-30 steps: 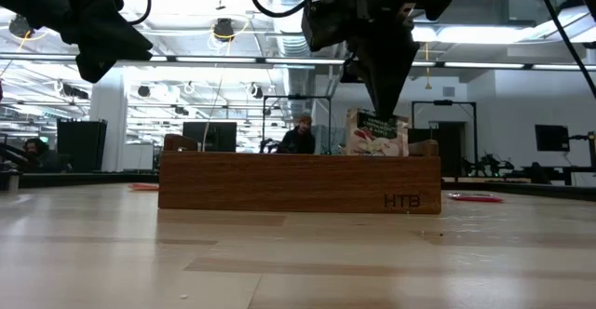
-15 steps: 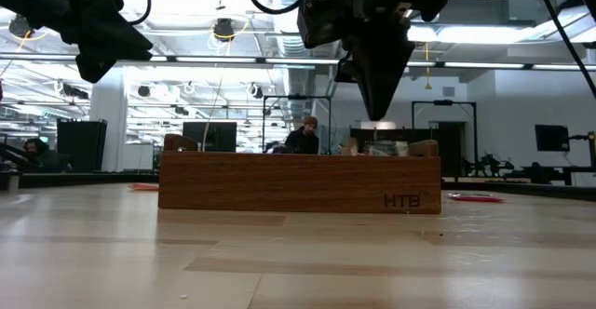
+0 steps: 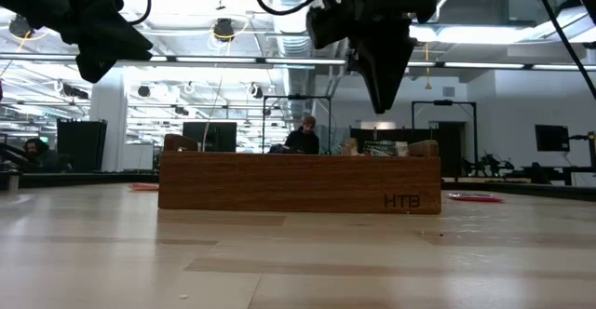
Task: Pick & Place Tea
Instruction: Put the gold tea bag into the right section of the wooden organizer
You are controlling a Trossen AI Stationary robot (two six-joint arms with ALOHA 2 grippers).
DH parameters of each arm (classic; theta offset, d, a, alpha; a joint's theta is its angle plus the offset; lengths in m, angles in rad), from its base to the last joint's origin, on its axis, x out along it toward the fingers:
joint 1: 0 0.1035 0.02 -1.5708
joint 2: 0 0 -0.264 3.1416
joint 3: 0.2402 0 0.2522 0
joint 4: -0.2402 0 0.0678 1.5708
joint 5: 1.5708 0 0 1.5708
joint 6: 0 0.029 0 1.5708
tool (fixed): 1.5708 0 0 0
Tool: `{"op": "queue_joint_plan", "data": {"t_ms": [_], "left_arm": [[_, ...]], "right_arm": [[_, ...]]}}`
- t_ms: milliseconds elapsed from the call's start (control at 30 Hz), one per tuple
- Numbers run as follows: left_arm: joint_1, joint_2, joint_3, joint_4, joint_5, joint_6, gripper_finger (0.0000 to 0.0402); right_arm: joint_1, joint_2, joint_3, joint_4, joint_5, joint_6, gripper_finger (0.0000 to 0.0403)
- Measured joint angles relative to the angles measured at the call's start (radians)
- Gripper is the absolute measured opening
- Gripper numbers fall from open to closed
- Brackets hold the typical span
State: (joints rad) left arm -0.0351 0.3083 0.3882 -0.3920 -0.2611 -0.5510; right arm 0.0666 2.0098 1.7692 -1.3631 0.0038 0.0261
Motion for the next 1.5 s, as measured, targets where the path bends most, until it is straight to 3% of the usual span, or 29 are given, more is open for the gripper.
{"op": "queue_joint_plan", "data": {"t_ms": [300, 600, 1167, 1500], "left_arm": [[0.0, 0.0, 0.0, 0.0, 0.0, 0.001, 0.0076], [0.0, 0.0, 0.0, 0.0, 0.005, 0.002, 0.0076], [0.0, 0.0, 0.0, -0.002, -0.004, 0.045, 0.0076], [0.0, 0.0, 0.0, 0.009, -0.004, 0.042, 0.0076]], "right_arm": [[-0.099, 0.0, 0.031, -0.159, 0.13, 0.001, 0.0108], [-0.216, -0.037, 0.031, -0.208, 0.13, 0.001, 0.0108], [-0.266, -0.448, 0.023, -0.054, 0.135, 0.03, 0.0108], [-0.259, -0.69, -0.225, 0.141, 0.13, 0.092, 0.0107]]}}
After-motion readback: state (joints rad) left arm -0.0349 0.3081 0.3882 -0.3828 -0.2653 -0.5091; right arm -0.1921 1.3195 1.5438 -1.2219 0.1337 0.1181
